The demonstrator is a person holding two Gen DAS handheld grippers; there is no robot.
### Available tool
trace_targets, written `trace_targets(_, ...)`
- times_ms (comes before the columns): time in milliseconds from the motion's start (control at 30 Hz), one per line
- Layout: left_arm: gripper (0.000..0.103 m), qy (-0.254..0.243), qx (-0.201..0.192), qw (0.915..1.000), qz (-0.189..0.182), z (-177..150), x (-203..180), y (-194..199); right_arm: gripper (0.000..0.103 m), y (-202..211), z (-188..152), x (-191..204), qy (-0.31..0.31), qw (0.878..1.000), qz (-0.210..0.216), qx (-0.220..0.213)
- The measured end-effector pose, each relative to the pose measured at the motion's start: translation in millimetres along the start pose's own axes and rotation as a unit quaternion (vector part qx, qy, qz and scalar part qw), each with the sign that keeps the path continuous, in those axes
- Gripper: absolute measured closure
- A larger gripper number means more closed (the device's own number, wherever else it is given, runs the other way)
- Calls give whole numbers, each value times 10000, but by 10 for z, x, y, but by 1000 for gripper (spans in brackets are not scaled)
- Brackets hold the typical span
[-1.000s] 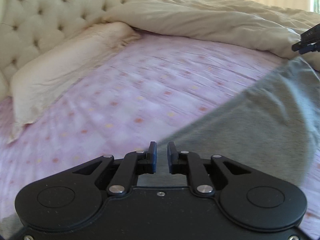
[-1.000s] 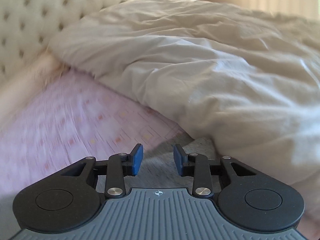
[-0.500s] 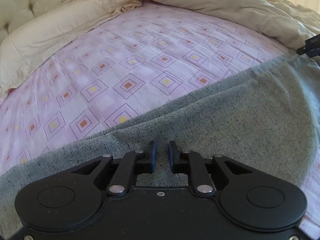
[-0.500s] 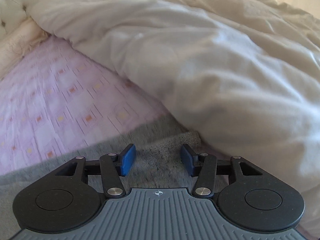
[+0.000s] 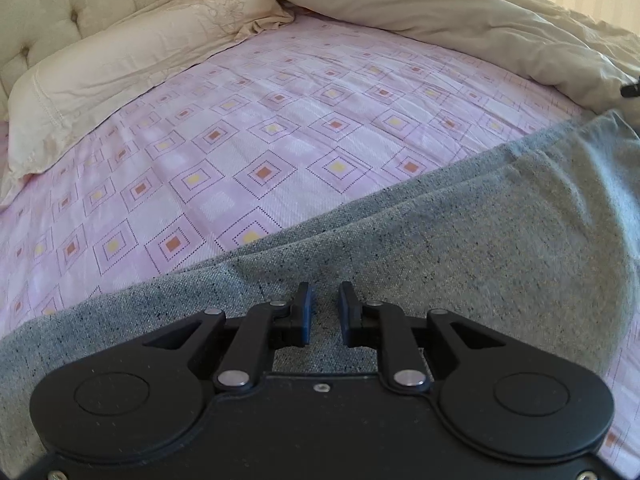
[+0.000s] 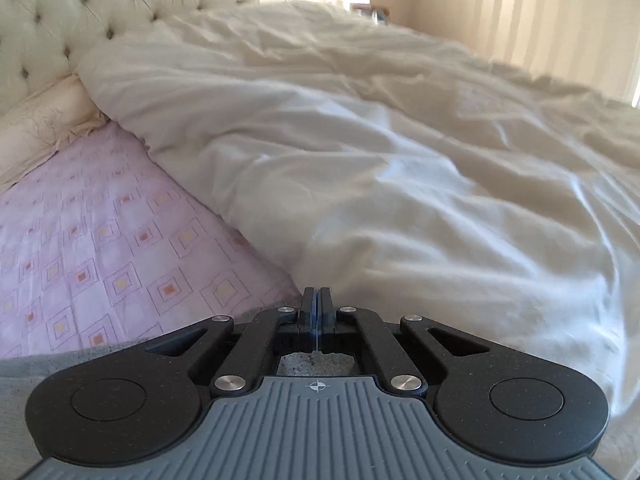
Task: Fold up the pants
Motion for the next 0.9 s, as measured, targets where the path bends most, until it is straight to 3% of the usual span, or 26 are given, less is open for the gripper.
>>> trace_targets(33,78,53,21,10000,3,17,4,-5,101,4,8,-8,-95,9997,196,116)
trace_targets(133,78,259,98,9996,3,41,31,26,74,83,-145,-34,-373,9981,410,281)
trace_targets(300,79,226,4,9996,175,-58,-11,305,70,285,-676,-124,-557,9941,818,432)
trace_targets(367,79,33,-150,9997,210,-137,-89,482,62,349,-873,-147,-689,9913,1010,482)
trace_targets(533,78,-289,-226,9993,-45,-395,-328,791,65,352,-1153,2,-774,9849,1311,823)
trace_targets(567,78,-389,-184,9990,-93,-459,-385,821,83,349,-1155,35,-781,9847,1309,847)
trace_targets(600,78,-541,-154,9984,-114,-522,-448,840,93,366,-1117,67,-736,9864,1223,814)
trace_targets(733,77,-1071,-132,9941,-61,-727,-674,873,95,486,-796,159,-971,9867,1183,545)
trace_targets(833,64,-1210,-134,9925,-80,-800,-779,816,95,444,-519,240,-1264,9839,1185,449)
trace_targets(900,64,-1339,-172,9908,30,-821,-840,758,95,342,-374,314,-1332,9841,1090,434)
Point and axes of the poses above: each gripper's, at about its wrist camera, not at the fingertips, and y roughly against the way its jaws point, x to its left, z to its top, the point moved 5 cm from there along -y, roughly the way its jaws point, and after that the axes turned 9 degrees about -z, right-handed, at the moved point
